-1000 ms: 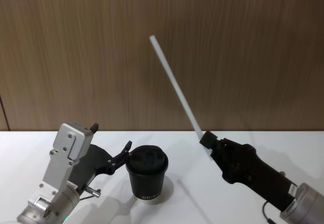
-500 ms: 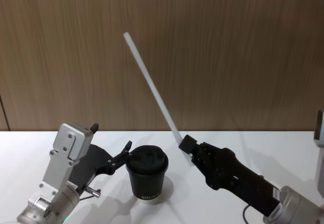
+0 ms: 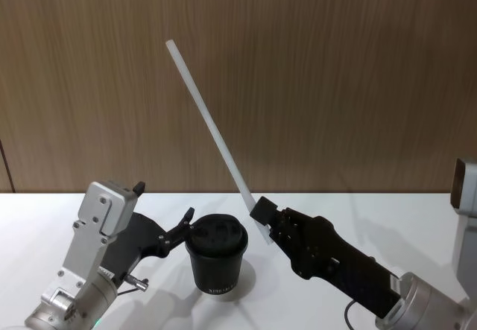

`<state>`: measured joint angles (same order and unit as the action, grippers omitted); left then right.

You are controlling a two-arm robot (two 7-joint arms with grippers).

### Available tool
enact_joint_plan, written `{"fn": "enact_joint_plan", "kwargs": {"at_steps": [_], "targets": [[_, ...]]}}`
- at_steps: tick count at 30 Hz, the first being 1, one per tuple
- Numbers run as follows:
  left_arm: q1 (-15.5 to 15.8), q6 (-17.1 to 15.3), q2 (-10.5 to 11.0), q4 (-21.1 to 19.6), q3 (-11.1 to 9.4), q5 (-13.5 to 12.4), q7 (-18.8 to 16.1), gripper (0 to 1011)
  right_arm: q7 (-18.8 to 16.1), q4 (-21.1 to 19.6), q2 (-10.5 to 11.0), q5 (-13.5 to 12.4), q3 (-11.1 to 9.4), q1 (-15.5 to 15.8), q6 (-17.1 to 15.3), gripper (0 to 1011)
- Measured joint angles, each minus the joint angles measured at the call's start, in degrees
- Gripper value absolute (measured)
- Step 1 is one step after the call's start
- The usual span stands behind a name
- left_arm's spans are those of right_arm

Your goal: Pick up the straw with one hand, pass it to the other hand, and insert it into the cup.

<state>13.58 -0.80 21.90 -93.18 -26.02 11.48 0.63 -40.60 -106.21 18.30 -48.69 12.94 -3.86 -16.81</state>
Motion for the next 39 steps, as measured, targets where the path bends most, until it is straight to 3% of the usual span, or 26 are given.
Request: {"fn": "enact_joint_plan", "kwargs": {"at_steps": [7, 18, 27, 39], "targets": [[-0.2, 0.0, 0.1, -0.4, 0.4, 0.8, 0.9, 1003, 0.0, 0.1, -0.2, -0.2, 0.4, -0.2, 0.3, 1], [-1.0, 0.6, 1.1, -2.1, 2.6, 6.9, 6.8, 1003, 0.0, 0.2, -0.3, -0.4, 0.7, -0.3, 0.5, 1], [-2.1, 0.7, 2.7, -3.9, 5.8, 15.0, 14.4, 1003, 0.0, 0.2, -0.3, -0.4, 0.8, -0.4, 0.5, 1], [-5.0, -1.8, 7.1, -7.9, 12.4, 29.7, 26.0, 1003, 0.0, 0.2, -0.3, -0.5, 0.8, -0.4, 0.6, 1]]}}
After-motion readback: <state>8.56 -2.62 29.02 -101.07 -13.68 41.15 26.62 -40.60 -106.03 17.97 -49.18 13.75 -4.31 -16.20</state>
